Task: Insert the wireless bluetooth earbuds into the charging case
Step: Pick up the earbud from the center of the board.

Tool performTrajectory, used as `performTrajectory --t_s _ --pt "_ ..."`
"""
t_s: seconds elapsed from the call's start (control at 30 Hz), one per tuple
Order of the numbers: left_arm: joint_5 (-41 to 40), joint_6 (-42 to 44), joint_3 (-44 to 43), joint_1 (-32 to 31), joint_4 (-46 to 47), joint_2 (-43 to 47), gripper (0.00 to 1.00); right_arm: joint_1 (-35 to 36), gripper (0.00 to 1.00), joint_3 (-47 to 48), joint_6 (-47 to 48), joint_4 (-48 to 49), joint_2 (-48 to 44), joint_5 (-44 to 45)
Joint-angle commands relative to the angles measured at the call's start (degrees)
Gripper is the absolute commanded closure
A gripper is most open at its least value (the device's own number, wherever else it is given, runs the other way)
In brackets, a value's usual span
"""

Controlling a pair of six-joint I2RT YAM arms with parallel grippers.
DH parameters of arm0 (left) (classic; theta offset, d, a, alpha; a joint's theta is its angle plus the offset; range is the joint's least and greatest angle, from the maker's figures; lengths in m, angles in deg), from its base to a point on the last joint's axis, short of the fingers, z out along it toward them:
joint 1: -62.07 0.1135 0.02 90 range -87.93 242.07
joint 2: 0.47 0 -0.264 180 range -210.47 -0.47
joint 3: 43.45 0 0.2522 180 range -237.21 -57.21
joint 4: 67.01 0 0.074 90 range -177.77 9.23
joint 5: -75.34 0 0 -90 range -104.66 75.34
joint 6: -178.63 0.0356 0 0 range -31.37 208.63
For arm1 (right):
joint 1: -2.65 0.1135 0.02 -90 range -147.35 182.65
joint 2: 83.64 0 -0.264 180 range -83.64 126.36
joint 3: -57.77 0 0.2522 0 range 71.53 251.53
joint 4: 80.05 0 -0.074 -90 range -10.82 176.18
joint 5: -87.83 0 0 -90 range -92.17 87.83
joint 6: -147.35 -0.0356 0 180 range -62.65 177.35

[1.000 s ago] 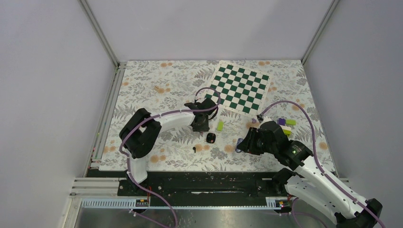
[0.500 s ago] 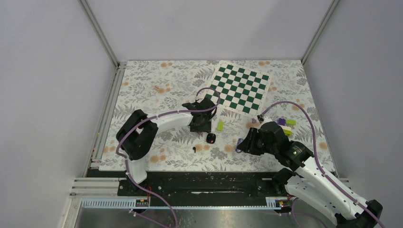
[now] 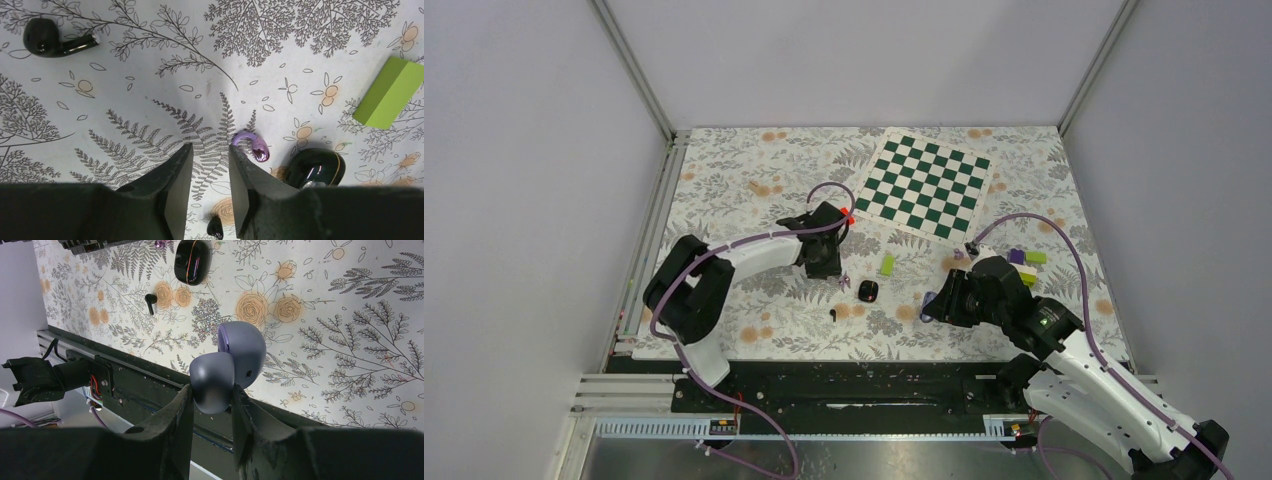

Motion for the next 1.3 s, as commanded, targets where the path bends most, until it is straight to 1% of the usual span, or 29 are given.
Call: performTrajectory --t_s 0.0,0.33,0.53,0.83,0.93,1.07,1.27 --pt "1.5 -0.5 -1.7 0.4 2.9 -1.6 0.68 -0.2 1.00 0.2 -0.5 1.6 -0.3 -0.5" --pt "6.2 0.0 0.2 -1.1 3.8 -1.1 0.69 -0.2 1.00 0.0 -0.6 1.8 -0.1 -0.5" --pt "5.7 -0.3 -0.3 -2.0 4.0 -1.9 0.70 -0.2 1.00 0.2 -0.6 2.4 0.7 -0.9" --pt "5.7 -0.5 -2.8 -2.1 4.1 -5.2 0.72 -0.2 1.00 -0.1 -0.9 1.2 -0.7 -0.4" --pt "4.8 -1.2 -3.7 -2.0 2.7 -6.0 0.74 -0.2 1.00 -0.2 -0.9 1.2 -0.9 -0.2" --pt "1.2 -2.4 -4.6 -2.2 1.0 -6.4 0.77 -0.2 1.00 -0.2 -0.9 1.5 -0.2 -0.4" --pt "1.3 -3.7 -5.7 -2.5 1.3 -8.3 0.82 -0.2 1.00 0.1 -0.8 2.1 0.5 -0.9"
